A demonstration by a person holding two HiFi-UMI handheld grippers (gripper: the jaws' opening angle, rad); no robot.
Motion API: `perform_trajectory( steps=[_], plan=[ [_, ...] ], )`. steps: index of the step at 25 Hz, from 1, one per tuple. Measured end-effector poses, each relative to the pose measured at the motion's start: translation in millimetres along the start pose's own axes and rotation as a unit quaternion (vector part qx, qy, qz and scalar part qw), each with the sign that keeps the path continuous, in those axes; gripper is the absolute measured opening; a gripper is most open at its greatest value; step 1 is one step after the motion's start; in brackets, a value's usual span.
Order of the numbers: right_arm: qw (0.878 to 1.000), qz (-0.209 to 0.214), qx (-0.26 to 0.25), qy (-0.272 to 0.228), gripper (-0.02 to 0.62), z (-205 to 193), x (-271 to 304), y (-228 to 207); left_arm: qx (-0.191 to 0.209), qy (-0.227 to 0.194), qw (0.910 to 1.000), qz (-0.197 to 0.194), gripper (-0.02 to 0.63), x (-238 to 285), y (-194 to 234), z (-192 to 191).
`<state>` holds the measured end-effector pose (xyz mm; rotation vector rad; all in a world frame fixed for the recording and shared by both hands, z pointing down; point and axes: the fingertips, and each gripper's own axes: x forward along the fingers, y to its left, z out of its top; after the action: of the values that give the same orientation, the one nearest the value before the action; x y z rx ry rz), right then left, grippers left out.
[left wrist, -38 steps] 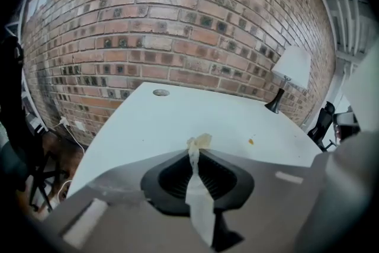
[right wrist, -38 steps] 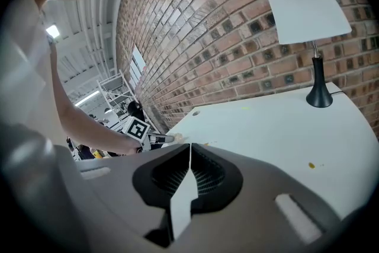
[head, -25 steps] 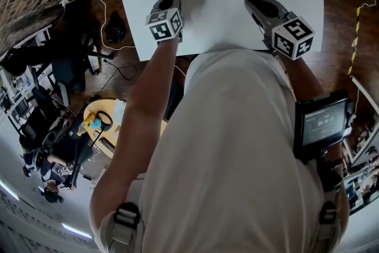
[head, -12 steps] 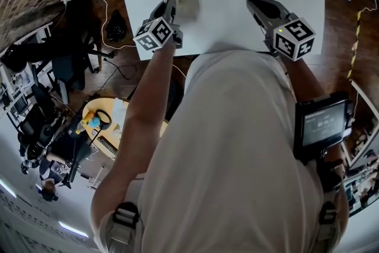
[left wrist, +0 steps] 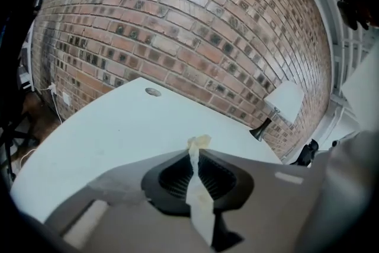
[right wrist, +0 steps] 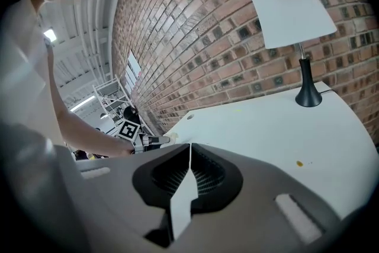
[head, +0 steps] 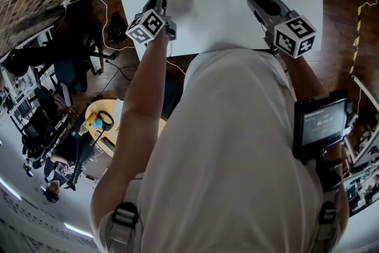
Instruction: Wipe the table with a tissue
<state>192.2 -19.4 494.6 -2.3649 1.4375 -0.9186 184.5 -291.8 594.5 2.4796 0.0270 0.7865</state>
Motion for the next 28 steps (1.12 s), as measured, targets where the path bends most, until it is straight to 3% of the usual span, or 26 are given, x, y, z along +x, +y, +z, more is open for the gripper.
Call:
perform_trajectory(
  steps=[13, 19, 28],
  plan=[
    [0.999, -0.025, 0.02, -0.017, 0.014, -2.9, -22.1, -20.6, 0.065, 0.036, 0.9972, -0.009, 0.029, 49.3, -44.5, 7.6],
    [0.999, -0.023, 0.024, -0.024, 0.014, 0.4, -23.0, -23.9, 0.088, 0.073, 0.9932, 0.024, 0.028, 60.2, -48.9, -2.4],
    [0.999, -0.028, 0.032, -0.029, 0.014, -1.4, -29.8, -29.0, 0.102, 0.077, 0.9889, 0.075, 0.026, 66.6, -48.0, -6.8]
  ],
)
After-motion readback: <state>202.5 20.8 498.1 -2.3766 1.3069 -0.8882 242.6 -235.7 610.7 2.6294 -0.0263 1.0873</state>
